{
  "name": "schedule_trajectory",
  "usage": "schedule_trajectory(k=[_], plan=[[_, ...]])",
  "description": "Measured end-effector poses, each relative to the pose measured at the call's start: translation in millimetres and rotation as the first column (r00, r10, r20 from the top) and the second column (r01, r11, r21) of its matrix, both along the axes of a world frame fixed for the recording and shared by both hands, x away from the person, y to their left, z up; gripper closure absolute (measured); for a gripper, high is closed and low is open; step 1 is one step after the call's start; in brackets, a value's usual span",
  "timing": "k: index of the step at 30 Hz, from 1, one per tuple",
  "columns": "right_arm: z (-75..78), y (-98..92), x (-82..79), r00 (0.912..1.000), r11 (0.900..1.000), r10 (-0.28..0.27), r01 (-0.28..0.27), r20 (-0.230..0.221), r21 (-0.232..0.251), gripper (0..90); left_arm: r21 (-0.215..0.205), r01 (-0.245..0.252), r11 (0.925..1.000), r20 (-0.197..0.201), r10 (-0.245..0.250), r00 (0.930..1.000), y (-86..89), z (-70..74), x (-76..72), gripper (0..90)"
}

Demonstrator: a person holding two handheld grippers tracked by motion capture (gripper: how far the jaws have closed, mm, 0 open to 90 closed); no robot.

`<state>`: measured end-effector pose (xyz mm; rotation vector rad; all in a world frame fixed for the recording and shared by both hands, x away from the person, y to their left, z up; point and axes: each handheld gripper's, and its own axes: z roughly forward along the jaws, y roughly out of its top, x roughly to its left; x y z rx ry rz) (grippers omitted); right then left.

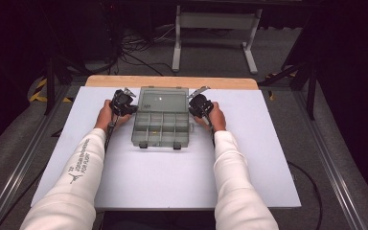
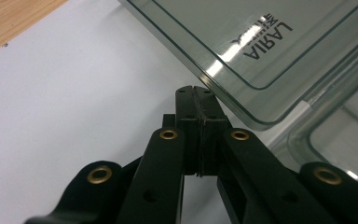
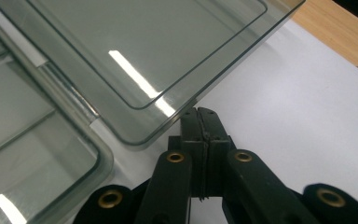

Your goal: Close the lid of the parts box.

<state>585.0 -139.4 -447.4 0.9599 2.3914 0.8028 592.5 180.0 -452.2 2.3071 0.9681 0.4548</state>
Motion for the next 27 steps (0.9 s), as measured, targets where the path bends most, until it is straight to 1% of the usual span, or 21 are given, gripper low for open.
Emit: schedule_trajectory(k=[3,5,10,11,12,15,16,17,18,19,21,22,25,26,27], plan=[[-0.6,0.8,2.5,0.9999,1.0,-0.011,0.011,0.003,0.011,90.0,-0.003,-0.006,1.0,-0.003,0.006,1.0,0.5,0.4,1.4,89.3],[-1.7,2.4,4.9,0.9995,0.999,-0.028,0.027,0.015,0.022,90.0,-0.012,-0.017,0.9998,0.005,0.017,0.9998,-0.6,-0.4,1.8,89.2],[-2.8,2.2,6.0,0.9986,0.998,-0.05,0.049,0.018,0.049,90.0,-0.022,-0.036,0.9991,0.021,0.036,0.9991,-1.7,-1.6,1.8,89.2],[-3.6,2.2,6.1,0.9979,0.997,-0.058,0.056,0.028,0.06,90.0,-0.031,-0.045,0.9985,0.028,0.046,0.9986,-2.3,-2.5,1.7,89.3],[-4.0,2.2,6.1,0.9978,0.996,-0.06,0.058,0.03,0.064,90.0,-0.029,-0.046,0.9985,0.036,0.047,0.9982,-2.4,-2.4,2.1,89.2],[-4.7,1.2,5.9,0.9972,0.994,-0.065,0.061,0.036,0.087,90.0,-0.04,-0.043,0.9983,0.042,0.045,0.9981,-0.3,-1.7,2.7,89.2],[-4.7,1.2,5.9,0.9972,0.994,-0.065,0.061,0.036,0.087,90.0,-0.04,-0.043,0.9983,0.042,0.045,0.9981,-0.3,-1.7,2.7,89.0],[-3.8,0.9,5.7,0.9972,0.993,-0.062,0.057,0.041,0.1,90.0,-0.039,-0.045,0.9982,0.042,0.046,0.998,-0.4,-1.2,2.7,89.0],[-3.6,1.5,5.7,0.9971,0.994,-0.061,0.056,0.046,0.091,90.0,-0.044,-0.049,0.9978,0.059,0.051,0.9969,-0.3,-1.1,2.9,89.0],[-3.5,1.9,5.6,0.9969,0.994,-0.061,0.057,0.048,0.091,90.0,-0.049,-0.057,0.9972,0.064,0.06,0.9961,-0.7,-0.4,2.5,89.0],[-2.1,1.9,5.5,0.9965,0.993,-0.067,0.062,0.051,0.097,90.0,-0.048,-0.058,0.9971,0.072,0.061,0.9956,-1.3,1.9,2.3,89.0],[-0.9,2.2,5.4,0.996,0.993,-0.07,0.064,0.056,0.102,90.0,-0.063,-0.064,0.996,0.082,0.069,0.9943,-1.0,3.2,2.3,89.0],[2.6,3.4,5.1,0.9951,0.992,-0.07,0.062,0.07,0.108,90.0,-0.068,-0.065,0.9956,0.08,0.07,0.9943,-1.1,5.3,2.6,88.7],[3.9,3.6,4.9,0.9951,0.992,-0.066,0.058,0.074,0.108,90.0,-0.071,-0.059,0.9957,0.09,0.065,0.9938,-0.9,6.5,3.0,88.7],[5.2,3.5,4.7,0.9943,0.992,-0.068,0.059,0.081,0.11,90.0,-0.069,-0.056,0.996,0.091,0.062,0.9939,-1.8,7.6,3.1,88.6]])
